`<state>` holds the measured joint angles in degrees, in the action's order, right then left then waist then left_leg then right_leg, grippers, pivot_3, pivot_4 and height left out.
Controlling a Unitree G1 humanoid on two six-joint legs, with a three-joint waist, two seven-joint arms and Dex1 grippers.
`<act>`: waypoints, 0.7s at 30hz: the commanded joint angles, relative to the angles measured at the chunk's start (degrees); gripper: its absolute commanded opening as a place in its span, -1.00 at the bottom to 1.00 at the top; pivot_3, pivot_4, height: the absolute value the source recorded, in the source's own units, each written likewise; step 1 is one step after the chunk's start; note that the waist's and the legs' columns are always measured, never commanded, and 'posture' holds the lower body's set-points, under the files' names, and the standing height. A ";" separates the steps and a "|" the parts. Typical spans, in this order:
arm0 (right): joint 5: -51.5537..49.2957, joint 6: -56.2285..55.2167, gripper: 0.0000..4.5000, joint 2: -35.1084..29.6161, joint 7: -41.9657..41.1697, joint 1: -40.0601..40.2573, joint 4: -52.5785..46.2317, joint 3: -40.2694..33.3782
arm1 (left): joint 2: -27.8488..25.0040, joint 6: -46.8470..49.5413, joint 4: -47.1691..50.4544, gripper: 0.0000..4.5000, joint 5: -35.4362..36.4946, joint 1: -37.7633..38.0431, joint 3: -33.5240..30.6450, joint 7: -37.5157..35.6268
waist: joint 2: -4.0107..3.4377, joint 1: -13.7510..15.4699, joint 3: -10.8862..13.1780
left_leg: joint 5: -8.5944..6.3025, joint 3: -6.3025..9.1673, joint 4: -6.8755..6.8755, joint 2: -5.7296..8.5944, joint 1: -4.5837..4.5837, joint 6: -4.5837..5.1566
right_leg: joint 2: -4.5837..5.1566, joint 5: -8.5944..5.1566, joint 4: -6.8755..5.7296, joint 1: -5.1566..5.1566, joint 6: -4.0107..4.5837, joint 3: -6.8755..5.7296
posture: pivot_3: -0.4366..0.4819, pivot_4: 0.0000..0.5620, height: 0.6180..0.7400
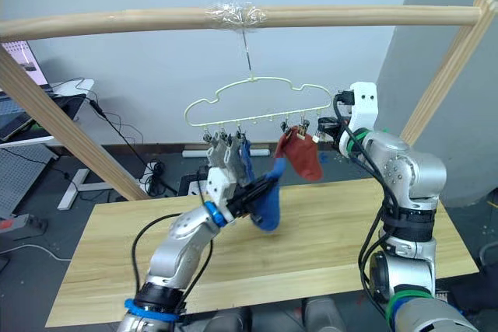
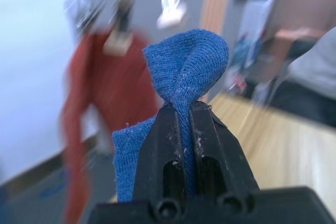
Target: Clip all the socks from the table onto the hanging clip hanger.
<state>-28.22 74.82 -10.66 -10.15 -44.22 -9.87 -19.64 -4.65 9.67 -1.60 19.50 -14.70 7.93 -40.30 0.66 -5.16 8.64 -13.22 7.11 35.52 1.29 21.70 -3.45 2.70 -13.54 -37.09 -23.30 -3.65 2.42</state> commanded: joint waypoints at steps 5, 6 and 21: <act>-2.58 10.47 -0.95 6.43 6.64 -6.35 -3.62 -10.63 | 4.04 -2.58 -5.52 -1.00 -2.08 -4.18 1.98 1.83 | -0.05 -0.57 -0.02 | 0.00 0.01 0.07 -0.02 0.01 0.00 | -0.05 0.00 -0.03 0.00 0.00 0.00 | -0.39 -0.62 1.00; -2.50 11.29 -0.95 6.91 7.03 -6.53 -3.98 -11.31 | 4.49 -3.08 -6.50 -1.00 -2.20 -4.64 1.99 1.81 | -0.05 -0.59 -0.02 | 0.00 0.02 0.09 -0.02 0.03 0.01 | -0.05 0.00 -0.02 0.00 -0.01 0.00 | -0.39 -0.62 1.00; -1.86 14.90 -0.95 9.02 7.58 -6.95 -5.75 -12.74 | 8.29 -7.54 -16.73 -1.00 -2.35 -13.58 -1.64 3.95 | -0.06 -1.43 -0.01 | -0.01 0.02 0.33 0.00 0.17 0.02 | -0.05 0.07 0.01 0.00 -0.14 0.01 | -0.39 -0.60 1.00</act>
<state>-29.47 89.79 -1.67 -2.26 -50.14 -13.22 -32.44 2.70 3.57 -18.71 16.91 -26.88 6.81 -36.69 0.60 -6.58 8.63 -13.23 7.13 35.85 1.29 21.87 -3.44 2.65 -13.46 -37.07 -23.30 -3.79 2.43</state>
